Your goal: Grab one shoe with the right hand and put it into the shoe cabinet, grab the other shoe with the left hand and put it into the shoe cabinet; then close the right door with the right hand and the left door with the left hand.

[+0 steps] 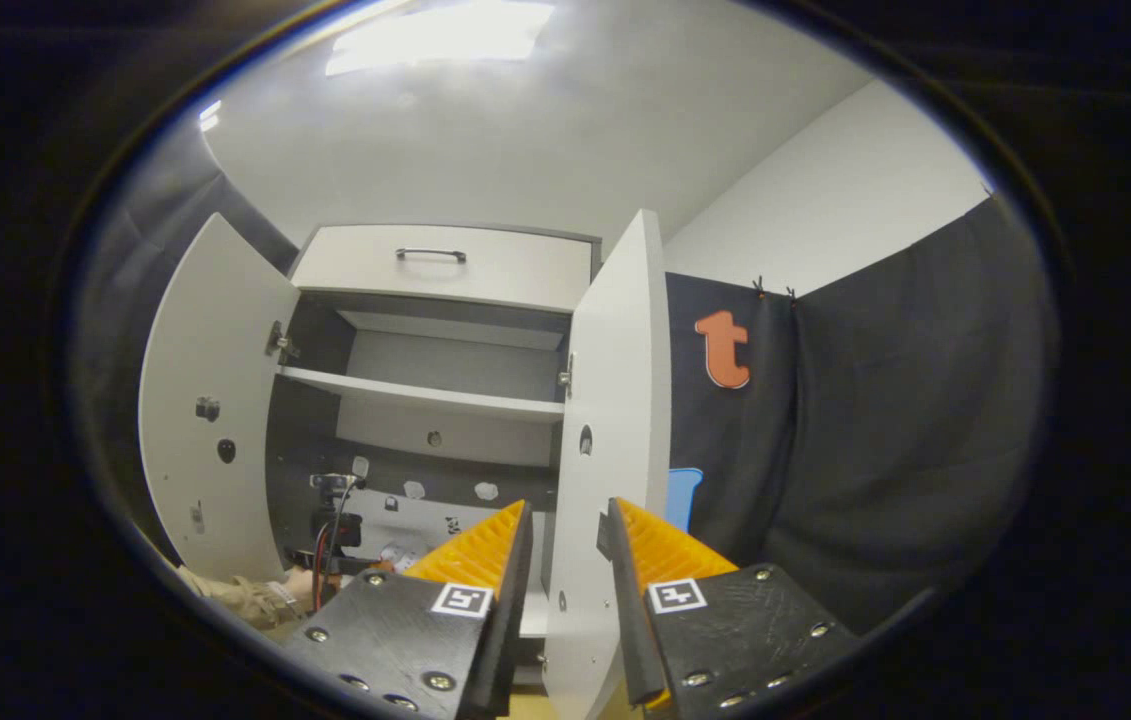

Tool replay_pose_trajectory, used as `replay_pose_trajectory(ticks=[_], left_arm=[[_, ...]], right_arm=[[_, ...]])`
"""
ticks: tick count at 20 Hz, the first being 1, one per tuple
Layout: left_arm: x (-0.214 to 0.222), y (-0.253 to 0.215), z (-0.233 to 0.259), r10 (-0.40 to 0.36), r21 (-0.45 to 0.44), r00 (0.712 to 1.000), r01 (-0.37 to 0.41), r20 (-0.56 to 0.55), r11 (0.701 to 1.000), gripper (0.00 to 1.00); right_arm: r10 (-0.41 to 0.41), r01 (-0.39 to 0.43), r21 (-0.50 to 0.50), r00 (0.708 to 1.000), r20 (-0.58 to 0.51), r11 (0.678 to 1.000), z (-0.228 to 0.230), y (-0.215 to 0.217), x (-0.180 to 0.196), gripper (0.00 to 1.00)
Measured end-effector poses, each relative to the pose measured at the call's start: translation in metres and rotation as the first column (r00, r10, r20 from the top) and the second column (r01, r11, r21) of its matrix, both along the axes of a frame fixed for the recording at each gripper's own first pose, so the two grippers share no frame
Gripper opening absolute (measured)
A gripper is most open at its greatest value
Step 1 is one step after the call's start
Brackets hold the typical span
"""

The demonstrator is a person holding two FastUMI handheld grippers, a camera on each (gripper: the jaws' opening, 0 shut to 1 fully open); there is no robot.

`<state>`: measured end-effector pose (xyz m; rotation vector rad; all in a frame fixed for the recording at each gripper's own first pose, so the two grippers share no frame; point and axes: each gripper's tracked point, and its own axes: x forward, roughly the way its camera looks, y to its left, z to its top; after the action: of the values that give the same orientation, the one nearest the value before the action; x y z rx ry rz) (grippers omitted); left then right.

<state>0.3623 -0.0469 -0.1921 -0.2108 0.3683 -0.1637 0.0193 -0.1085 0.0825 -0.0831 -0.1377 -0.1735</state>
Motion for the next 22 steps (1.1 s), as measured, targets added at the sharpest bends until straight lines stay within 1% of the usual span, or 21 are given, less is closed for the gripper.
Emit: replay_pose_trajectory(ticks=[2,5,8,9,11,12,13,14,15,16,17,18,19,22], left_arm=[[0.002,0.001,-0.004,0.008,-0.002,1.000,-0.009,-0.008,1.000,0.17],[0.002,0.007,-0.015,0.036,0.005,0.999,-0.036,-0.038,0.999,0.22],[0.001,0.013,-0.024,0.063,-0.013,0.996,-0.064,-0.067,0.998,0.25],[0.000,0.017,-0.028,0.073,-0.013,0.994,-0.074,-0.083,0.997,0.24],[-0.005,0.019,-0.037,0.084,-0.017,0.989,-0.087,-0.123,0.996,0.31],[-0.007,0.018,-0.034,0.077,-0.026,0.990,-0.080,-0.119,0.996,0.34],[-0.002,0.018,-0.032,0.078,-0.022,0.991,-0.081,-0.105,0.996,0.49],[-0.007,0.021,-0.024,0.085,-0.002,0.993,-0.085,-0.088,0.996,0.46],[-0.009,0.024,-0.015,0.089,0.023,0.994,-0.087,-0.065,0.996,0.67],[-0.009,0.023,-0.007,0.085,0.044,0.996,-0.083,-0.040,0.996,0.71],[-0.010,0.023,0.004,0.079,0.061,0.997,-0.078,-0.014,0.995,0.65],[-0.013,0.022,0.015,0.077,0.077,0.997,-0.078,0.013,0.994,0.66],[-0.016,0.021,0.028,0.075,0.094,0.996,-0.079,0.044,0.992,0.70],[-0.029,0.013,0.069,0.056,0.141,0.989,-0.076,0.135,0.987,0.71]], right_arm=[[-0.006,0.006,-0.007,1.000,-0.002,1.000,0.000,-0.003,0.000,0.42],[-0.006,0.006,-0.010,1.000,-0.003,1.000,0.000,-0.005,-0.001,0.42],[-0.005,0.004,-0.016,1.000,-0.002,1.000,-0.001,-0.006,0.000,0.42],[-0.004,0.004,-0.019,1.000,-0.003,1.000,-0.001,-0.006,0.000,0.42],[0.002,-0.002,-0.021,1.000,-0.007,1.000,-0.002,-0.006,0.000,0.42],[0.006,-0.006,-0.020,1.000,-0.009,1.000,-0.003,-0.006,0.000,0.42],[0.010,-0.010,-0.020,1.000,-0.009,1.000,-0.003,-0.006,0.000,0.42],[0.016,-0.016,-0.017,1.000,-0.011,1.000,-0.004,-0.005,0.000,0.42],[0.024,-0.024,-0.013,1.000,-0.013,1.000,-0.004,-0.004,0.000,0.42],[0.032,-0.032,-0.010,0.999,-0.014,0.999,-0.004,-0.003,0.000,0.42],[0.040,-0.041,-0.009,0.999,-0.013,0.999,-0.004,-0.002,0.000,0.42],[0.049,-0.049,-0.009,0.999,-0.013,0.999,-0.004,-0.001,0.002,0.42],[0.057,-0.057,-0.008,0.998,-0.013,0.998,-0.005,0.000,0.002,0.42],[0.084,-0.084,-0.004,0.996,-0.010,0.996,-0.006,0.003,0.005,0.42]])
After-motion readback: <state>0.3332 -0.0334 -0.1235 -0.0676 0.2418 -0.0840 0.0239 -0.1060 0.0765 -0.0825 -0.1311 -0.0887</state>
